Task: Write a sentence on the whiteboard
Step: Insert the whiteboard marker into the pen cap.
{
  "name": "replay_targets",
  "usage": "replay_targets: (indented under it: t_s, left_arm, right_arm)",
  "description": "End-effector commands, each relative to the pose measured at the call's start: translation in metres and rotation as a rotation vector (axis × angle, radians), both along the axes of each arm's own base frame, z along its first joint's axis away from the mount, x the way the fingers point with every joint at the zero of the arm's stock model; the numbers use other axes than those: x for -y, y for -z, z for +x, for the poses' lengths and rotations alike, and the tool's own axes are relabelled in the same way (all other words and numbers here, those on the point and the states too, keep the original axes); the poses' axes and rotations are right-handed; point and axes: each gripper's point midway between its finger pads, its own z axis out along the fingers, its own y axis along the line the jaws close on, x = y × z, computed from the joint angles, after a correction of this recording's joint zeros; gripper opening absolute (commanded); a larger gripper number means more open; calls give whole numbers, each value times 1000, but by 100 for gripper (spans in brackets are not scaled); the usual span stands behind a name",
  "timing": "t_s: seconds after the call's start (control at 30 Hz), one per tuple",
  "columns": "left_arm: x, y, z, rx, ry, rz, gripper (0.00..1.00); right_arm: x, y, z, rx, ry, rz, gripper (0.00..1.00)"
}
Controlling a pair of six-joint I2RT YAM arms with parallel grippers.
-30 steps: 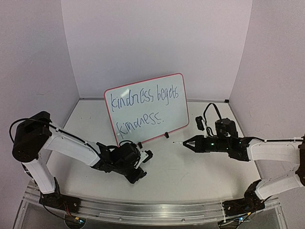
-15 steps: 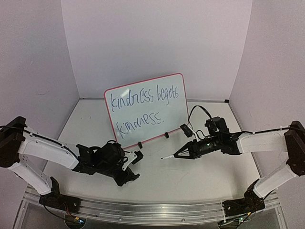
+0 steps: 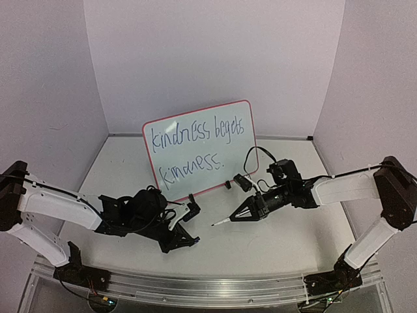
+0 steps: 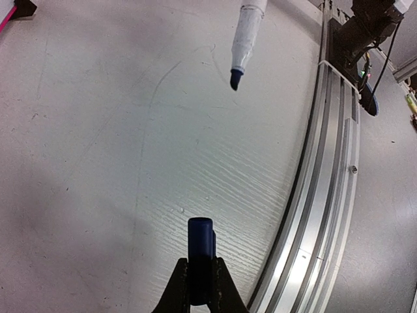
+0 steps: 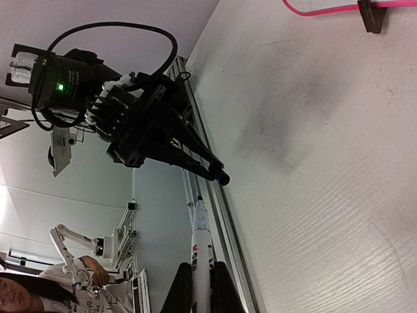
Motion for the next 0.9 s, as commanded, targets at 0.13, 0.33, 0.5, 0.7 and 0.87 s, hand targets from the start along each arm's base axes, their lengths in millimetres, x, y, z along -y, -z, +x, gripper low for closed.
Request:
replay_targets:
  t_s: [0.13, 0.33, 0.5, 0.7, 0.87]
  left_arm:
    - [18, -47, 0, 50, 38, -137, 0]
    - [20, -50, 0, 52, 39, -149, 0]
    - [21, -53, 0, 53, 41, -154, 0]
    - [20, -54, 1, 53, 33, -159, 0]
    - [20, -56, 1, 54, 30, -164, 0]
  right_arm:
    - [-17, -6, -6, 13, -71, 32, 0]
    - [-24, -2, -8, 7, -89, 26, 0]
    - [-28, 1, -8, 5, -97, 21, 0]
    - [-32, 5, -10, -1, -109, 15, 0]
    - [-34, 8, -12, -7, -118, 10, 0]
